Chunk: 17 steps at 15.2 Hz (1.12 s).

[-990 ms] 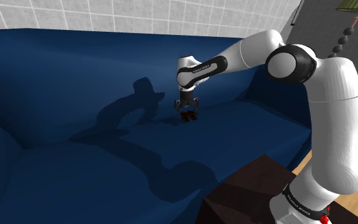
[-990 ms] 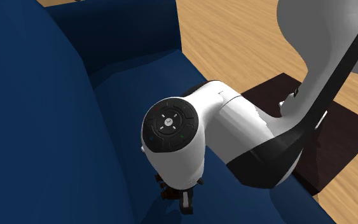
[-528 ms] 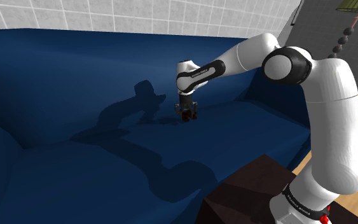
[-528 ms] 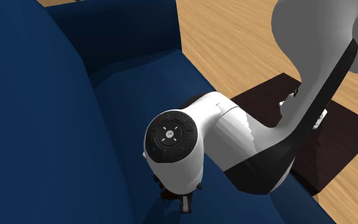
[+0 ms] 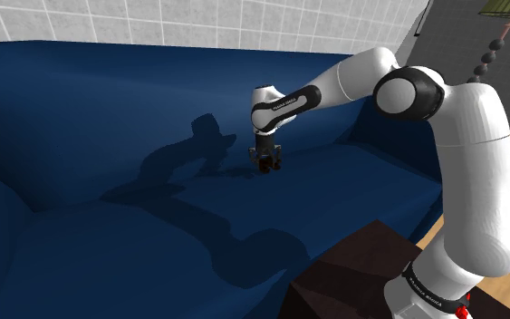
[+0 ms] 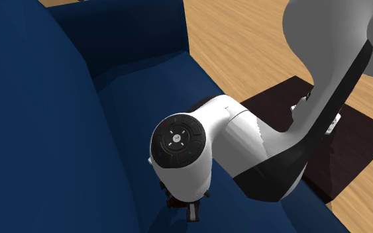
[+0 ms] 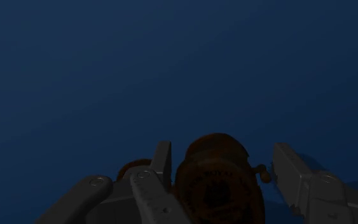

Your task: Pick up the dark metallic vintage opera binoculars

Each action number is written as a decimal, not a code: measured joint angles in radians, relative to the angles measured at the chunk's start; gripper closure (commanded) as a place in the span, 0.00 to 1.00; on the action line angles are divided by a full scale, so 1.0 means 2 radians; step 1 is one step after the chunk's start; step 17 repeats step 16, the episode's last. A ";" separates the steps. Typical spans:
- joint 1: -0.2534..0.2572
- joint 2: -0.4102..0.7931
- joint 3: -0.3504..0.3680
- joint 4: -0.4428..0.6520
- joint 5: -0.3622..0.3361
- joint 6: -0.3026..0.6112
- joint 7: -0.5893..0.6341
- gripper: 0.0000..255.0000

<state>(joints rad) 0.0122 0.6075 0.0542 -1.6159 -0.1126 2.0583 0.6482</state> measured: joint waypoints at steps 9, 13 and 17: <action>0.000 -0.025 0.001 0.012 0.003 -0.042 -0.004 1.00; -0.001 -0.040 0.002 0.017 0.004 -0.062 -0.006 1.00; 0.000 -0.044 0.003 0.029 0.005 -0.077 -0.006 1.00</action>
